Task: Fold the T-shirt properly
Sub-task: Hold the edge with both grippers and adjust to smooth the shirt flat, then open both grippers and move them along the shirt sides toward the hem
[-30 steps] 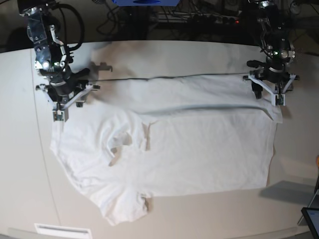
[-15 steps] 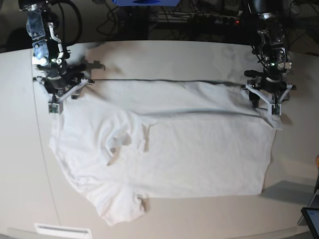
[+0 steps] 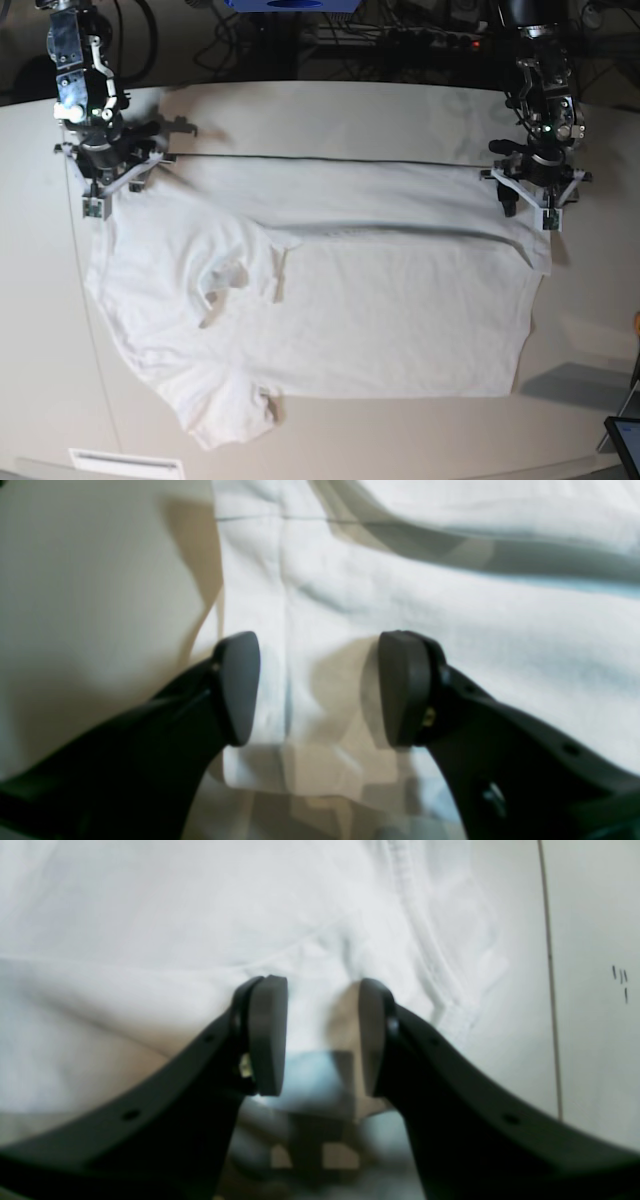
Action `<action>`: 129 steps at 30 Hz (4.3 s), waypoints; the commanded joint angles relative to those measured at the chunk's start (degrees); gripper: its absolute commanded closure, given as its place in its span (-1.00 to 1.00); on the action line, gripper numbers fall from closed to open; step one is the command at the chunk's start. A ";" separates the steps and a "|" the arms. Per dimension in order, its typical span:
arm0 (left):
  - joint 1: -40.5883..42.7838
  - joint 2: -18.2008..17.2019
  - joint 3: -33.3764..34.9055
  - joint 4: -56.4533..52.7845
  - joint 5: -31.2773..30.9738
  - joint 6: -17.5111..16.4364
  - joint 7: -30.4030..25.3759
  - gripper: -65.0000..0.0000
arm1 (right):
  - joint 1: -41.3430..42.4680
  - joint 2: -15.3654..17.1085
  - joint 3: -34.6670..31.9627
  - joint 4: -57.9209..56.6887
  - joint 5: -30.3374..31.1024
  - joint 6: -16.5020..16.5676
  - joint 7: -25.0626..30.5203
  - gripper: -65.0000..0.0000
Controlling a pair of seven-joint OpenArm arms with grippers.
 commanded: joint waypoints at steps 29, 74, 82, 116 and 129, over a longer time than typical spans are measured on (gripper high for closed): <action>2.42 -0.23 -0.32 4.42 0.41 -0.23 2.55 -0.13 | -1.57 1.14 0.55 0.76 -0.65 -0.79 -1.39 0.29; 10.68 -0.06 -2.34 10.75 0.50 -0.06 2.55 -0.12 | -11.06 0.79 3.54 2.34 -0.65 -0.79 -1.04 0.29; 9.45 0.03 -5.77 17.43 0.15 -0.14 2.81 -0.13 | -7.11 0.79 3.54 6.12 -0.65 -0.79 -1.48 0.29; -16.49 -7.88 -10.26 -2.70 0.68 -0.41 8.70 -0.14 | 41.60 0.00 20.33 -27.81 -0.21 25.24 -3.42 0.29; -26.95 -12.89 -2.26 -19.58 0.68 -2.69 3.69 -0.14 | 59.27 2.11 23.14 -64.65 -0.39 33.59 7.05 -0.18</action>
